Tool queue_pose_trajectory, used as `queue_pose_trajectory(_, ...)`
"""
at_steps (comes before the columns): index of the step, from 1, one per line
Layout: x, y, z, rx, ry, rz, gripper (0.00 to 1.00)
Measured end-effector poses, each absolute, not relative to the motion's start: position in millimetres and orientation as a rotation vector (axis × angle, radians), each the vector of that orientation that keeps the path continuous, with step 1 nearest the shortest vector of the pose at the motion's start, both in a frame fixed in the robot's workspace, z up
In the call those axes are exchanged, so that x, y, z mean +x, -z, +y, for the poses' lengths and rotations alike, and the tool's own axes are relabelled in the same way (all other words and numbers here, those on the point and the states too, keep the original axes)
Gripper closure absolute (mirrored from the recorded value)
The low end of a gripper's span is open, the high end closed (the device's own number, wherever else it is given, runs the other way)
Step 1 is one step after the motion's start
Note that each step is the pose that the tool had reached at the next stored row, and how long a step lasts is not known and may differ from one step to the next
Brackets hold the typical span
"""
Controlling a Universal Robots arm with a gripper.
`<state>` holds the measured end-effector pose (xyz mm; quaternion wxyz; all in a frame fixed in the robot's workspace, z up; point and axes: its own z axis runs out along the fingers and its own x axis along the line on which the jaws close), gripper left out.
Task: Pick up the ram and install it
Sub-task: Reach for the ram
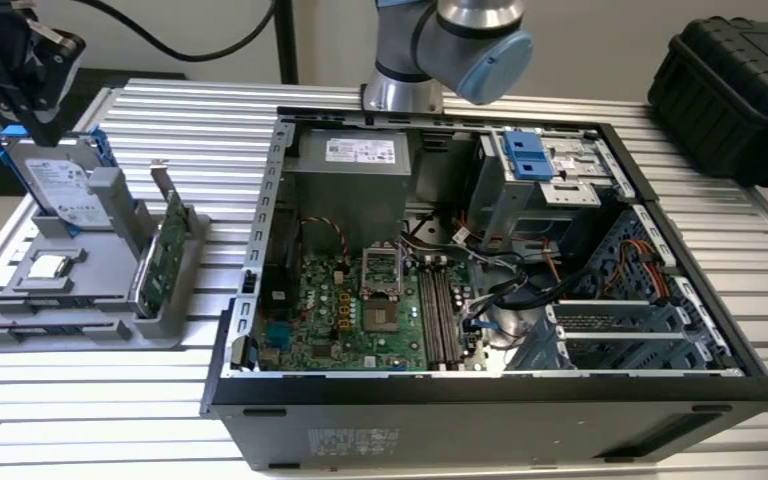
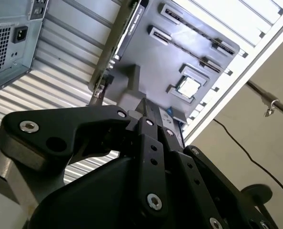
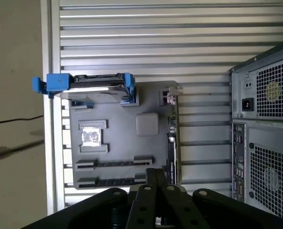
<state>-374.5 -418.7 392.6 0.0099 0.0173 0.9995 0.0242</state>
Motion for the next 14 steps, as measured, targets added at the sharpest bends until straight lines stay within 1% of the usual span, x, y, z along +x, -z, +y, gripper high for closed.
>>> queue_pose_trajectory(14, -397.6, -392.6, -421.1, 0.001, -0.076, 3.122, 1.00)
